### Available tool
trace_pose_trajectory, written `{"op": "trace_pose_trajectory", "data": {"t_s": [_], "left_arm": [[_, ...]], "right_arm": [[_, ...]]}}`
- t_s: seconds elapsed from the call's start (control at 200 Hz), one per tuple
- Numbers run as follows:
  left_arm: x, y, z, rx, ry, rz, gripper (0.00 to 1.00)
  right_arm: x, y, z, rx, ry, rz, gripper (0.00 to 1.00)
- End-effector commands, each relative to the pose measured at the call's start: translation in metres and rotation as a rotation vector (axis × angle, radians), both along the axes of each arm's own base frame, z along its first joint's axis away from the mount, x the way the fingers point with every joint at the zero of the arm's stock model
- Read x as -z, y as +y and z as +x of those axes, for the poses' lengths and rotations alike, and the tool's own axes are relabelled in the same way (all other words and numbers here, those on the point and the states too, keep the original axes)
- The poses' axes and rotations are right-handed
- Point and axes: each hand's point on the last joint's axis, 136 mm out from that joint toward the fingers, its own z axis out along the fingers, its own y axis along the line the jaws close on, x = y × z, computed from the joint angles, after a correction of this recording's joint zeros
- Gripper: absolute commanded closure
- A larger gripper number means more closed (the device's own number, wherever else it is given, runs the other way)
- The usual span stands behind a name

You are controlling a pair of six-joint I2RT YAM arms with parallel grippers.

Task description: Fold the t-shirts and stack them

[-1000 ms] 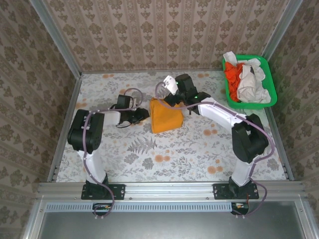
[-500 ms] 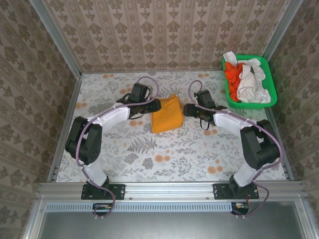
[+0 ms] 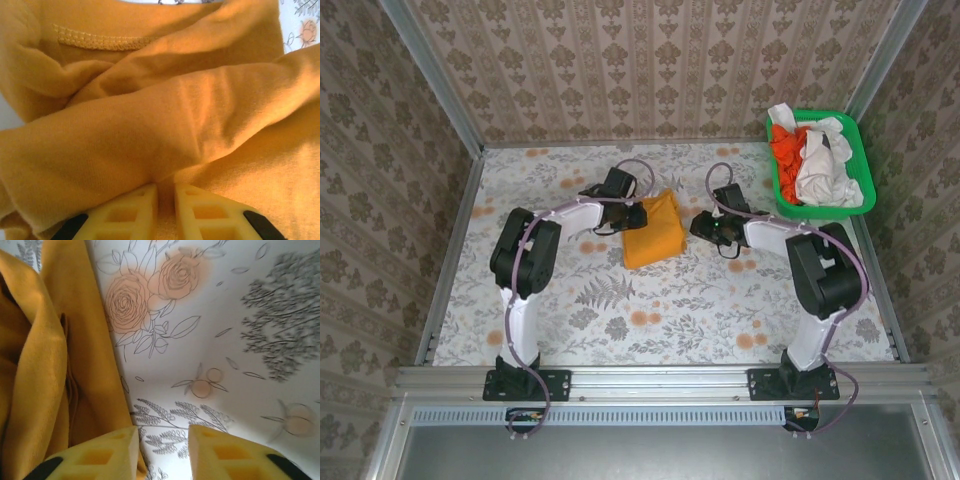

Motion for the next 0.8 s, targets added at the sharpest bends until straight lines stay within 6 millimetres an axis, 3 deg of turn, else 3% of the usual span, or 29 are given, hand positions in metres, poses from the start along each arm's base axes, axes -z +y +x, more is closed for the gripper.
{"op": "trace_pose_trajectory", "data": {"t_s": [0.0,0.17,0.35,0.565,0.675,0.795], "left_arm": [[0.005,0.000,-0.001,-0.006,0.036,-0.009,0.81],[0.013,0.003,-0.003,0.000,0.053,-0.003,0.81],[0.009,0.008,0.000,-0.007,0.050,-0.006,0.81],[0.009,0.012,0.002,-0.008,0.054,0.002,0.81],[0.005,0.012,0.002,-0.003,0.044,0.000,0.78],[-0.008,0.009,0.003,0.006,0.014,-0.011,0.76]], "right_arm": [[-0.009,0.033,0.002,-0.112,-0.001,0.114,0.71],[-0.001,0.050,-0.019,-0.222,0.039,0.095,0.80],[0.009,0.056,-0.058,-0.282,0.086,0.089,0.83],[-0.010,0.044,-0.088,-0.302,0.045,0.061,0.86],[-0.029,0.031,-0.082,-0.248,-0.030,0.009,0.74],[-0.047,0.030,-0.064,-0.175,-0.095,0.012,0.36]]}}
